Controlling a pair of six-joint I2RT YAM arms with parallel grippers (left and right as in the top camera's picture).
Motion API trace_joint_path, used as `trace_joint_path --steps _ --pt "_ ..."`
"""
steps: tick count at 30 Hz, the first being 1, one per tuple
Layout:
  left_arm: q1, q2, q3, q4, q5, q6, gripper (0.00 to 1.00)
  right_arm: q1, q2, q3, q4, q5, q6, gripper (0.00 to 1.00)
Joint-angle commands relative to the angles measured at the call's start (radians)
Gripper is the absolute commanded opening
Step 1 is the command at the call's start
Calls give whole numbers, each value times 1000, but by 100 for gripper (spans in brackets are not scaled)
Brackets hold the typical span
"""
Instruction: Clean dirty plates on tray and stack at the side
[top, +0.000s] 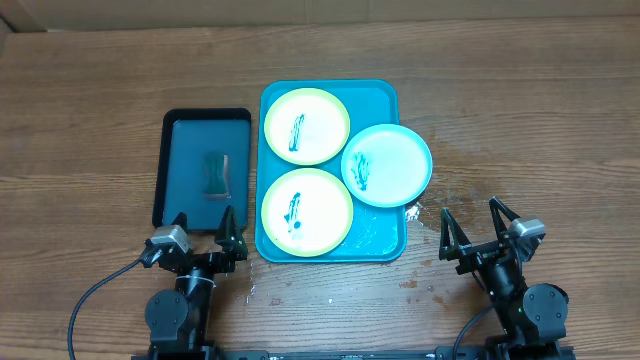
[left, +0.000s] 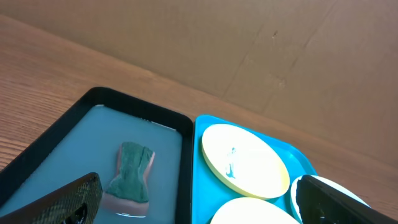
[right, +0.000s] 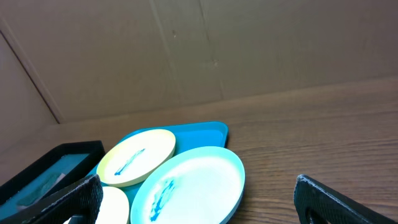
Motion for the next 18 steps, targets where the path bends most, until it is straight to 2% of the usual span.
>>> trace_joint_path --steps 1,6,10,12,16,18 --pt "-6 -9 -3 -3 -8 -7 100 -1 -7 -10 5 10 -1 99" --pt "-6 -9 -3 -2 -8 -8 100 -1 -7 -10 28 10 0 100" --pt "-6 -9 -3 16 40 -113 100 -1 -7 -10 35 -32 0 99" --pt "-6 -9 -3 14 124 -200 100 -1 -7 -10 55 -184 8 100" --pt "-6 -9 7 127 267 -198 100 -1 -7 18 175 -335 114 100" --pt "-6 -8 45 163 277 -197 100 -1 -7 67 178 -344 126 100"
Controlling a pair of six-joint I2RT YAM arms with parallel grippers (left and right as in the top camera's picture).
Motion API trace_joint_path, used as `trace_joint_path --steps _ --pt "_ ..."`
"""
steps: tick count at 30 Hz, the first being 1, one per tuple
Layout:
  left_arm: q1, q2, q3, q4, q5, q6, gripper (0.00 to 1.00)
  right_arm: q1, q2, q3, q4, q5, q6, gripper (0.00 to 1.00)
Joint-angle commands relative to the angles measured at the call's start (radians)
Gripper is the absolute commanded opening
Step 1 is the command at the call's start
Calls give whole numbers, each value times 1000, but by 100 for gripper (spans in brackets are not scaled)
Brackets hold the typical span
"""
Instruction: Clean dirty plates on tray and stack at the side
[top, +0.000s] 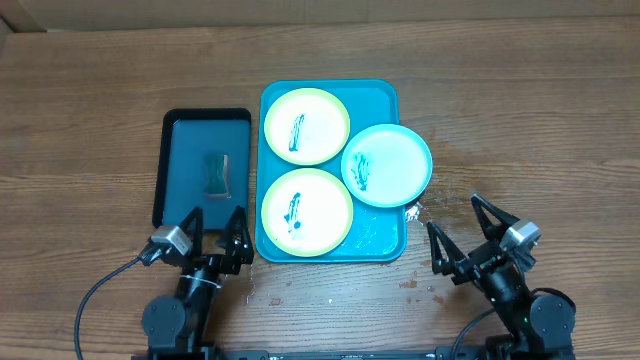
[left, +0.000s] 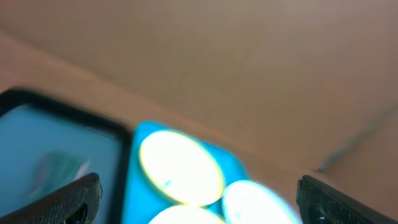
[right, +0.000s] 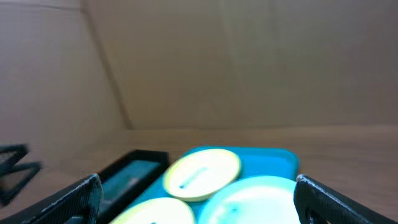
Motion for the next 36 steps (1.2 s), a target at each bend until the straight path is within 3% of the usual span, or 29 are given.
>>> trace_joint_path --steps 1,6,9,16,21,23,24,28,31,33,36 --pt "-6 -7 74 41 101 -18 100 0 -7 97 11 -101 63 100" --pt "-6 95 304 -84 93 161 100 0 72 316 -76 -92 -42 100" --pt "-6 343 588 -388 100 206 100 0 259 573 -291 -79 -110 100" --pt "-6 864 1131 -1002 155 324 100 0 709 1072 -847 -130 -115 100" --pt "-6 1118 1296 -1255 151 347 100 0 936 1205 -978 -194 -84 100" --pt "-6 1180 1296 -1314 135 380 100 0 994 1205 -992 -253 -85 100" --pt "-6 1238 1295 -1345 39 393 100 0 1046 1205 -1011 -315 -85 100" --pt "-6 1346 1295 -1358 -115 319 100 20 1154 1204 -1072 -336 -90 100" --pt "-6 1415 1295 -1315 -131 317 100 60 1220 1201 -1110 -299 -104 99" --pt "-6 1460 1294 -1263 -219 311 100 97 1253 1192 -1122 -250 -103 100" --pt "-5 1527 1294 -1180 -349 203 100 156 1286 1178 -1128 -174 -103 100"
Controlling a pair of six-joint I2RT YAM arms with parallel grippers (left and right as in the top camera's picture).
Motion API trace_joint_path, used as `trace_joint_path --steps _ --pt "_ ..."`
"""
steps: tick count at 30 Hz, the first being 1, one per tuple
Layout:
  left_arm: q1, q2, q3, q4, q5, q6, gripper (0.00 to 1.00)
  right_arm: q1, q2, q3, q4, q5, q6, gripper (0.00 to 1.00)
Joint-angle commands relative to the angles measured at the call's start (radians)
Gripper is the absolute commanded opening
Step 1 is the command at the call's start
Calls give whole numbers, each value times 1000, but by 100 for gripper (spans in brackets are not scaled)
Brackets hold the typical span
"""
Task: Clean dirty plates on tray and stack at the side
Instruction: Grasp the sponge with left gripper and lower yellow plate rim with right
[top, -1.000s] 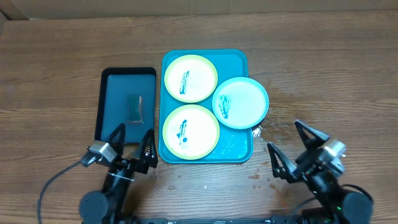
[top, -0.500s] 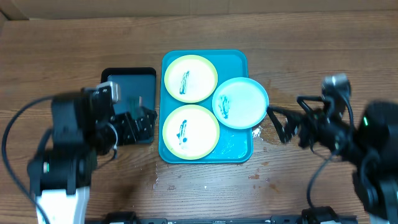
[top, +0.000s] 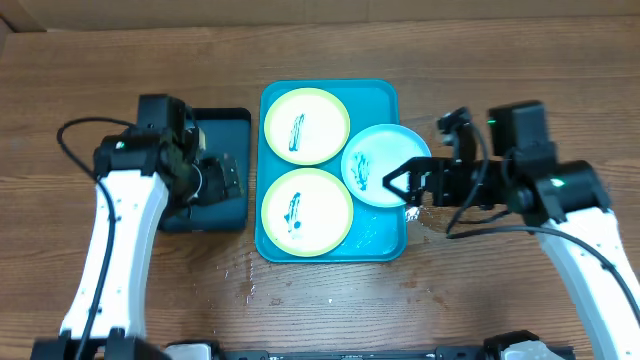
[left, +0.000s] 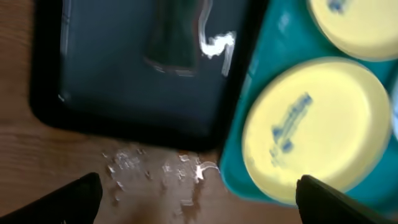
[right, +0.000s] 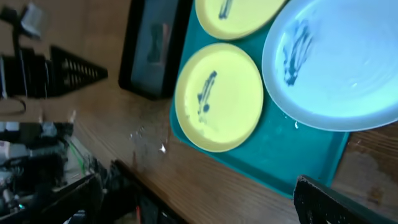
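Three stained plates lie on the teal tray (top: 380, 95): a yellow one at the back (top: 306, 125), a yellow one in front (top: 306, 211) and a light blue one (top: 385, 165) overlapping the tray's right rim. A green sponge (top: 217, 176) lies in the black tray (top: 230, 120) on the left. My left gripper (top: 200, 178) hangs open over the black tray's front part, nothing between its fingers. My right gripper (top: 405, 186) is open by the blue plate's right front edge. The right wrist view shows the blue plate (right: 336, 68) and front yellow plate (right: 219, 96) from above.
Water drops (left: 155, 168) spot the wood just in front of the black tray (left: 124, 127). A wet patch (top: 440, 215) marks the table right of the teal tray. Brown cardboard runs along the far edge. Cables trail from both arms.
Both arms have left the table's front edge. The left gripper is now over the black tray, the right gripper beside the blue plate. Plates and sponge lie where they were.
Both arms sat folded at the front edge with grippers open, looking across the trays. A moment later they had shifted a little there. Now both reach out over the trays, still open and holding nothing.
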Motion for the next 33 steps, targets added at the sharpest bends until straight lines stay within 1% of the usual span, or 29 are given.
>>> trace_joint_path --steps 1,2,4,5,7,8,9,10,12,15,17,19,20,21,23,26,27,28,31,33 --pt "-5 79 15 77 -193 -120 100 77 26 -7 -6 101 -13 100" --pt "-5 104 15 105 -192 -123 100 96 36 -7 -12 125 -12 100" --pt "-6 163 15 162 -192 -125 88 136 48 -7 -22 177 17 100" --pt "-6 189 15 182 -192 -127 84 151 51 -7 -23 193 32 100" --pt "-6 250 15 230 -192 -126 79 181 55 -7 -20 219 60 100" --pt "-6 284 15 260 -180 -126 74 195 55 -7 -16 230 78 98" --pt "-6 330 15 302 -145 -111 67 208 55 -7 -10 234 85 83" --pt "-6 358 15 326 -117 -86 60 215 55 -7 -6 234 85 74" --pt "-6 410 15 363 -58 -45 50 226 55 -7 1 234 86 64" --pt "-6 467 15 391 -53 -36 44 233 55 -7 6 244 123 61" --pt "-6 492 15 405 -63 -35 40 237 55 -7 6 258 147 61" --pt "-6 505 15 409 -83 -35 27 240 55 -7 6 286 185 61" --pt "-6 507 15 407 -84 -29 8 248 56 -7 6 321 219 61" --pt "-6 506 17 399 -84 -27 4 254 57 -7 6 345 241 61" --pt "-6 499 32 365 -84 -23 4 268 63 -7 5 397 295 60" --pt "-6 477 90 271 -84 -24 4 291 93 -7 5 472 430 58" --pt "-6 465 120 229 -84 -24 4 296 108 -7 5 484 468 55" --pt "-6 450 150 188 -84 -24 4 301 130 -7 7 489 497 54" --pt "-6 394 236 84 -80 -10 4 306 207 -7 20 488 509 54" --pt "-7 346 290 25 -80 3 4 306 264 -7 35 488 502 51"
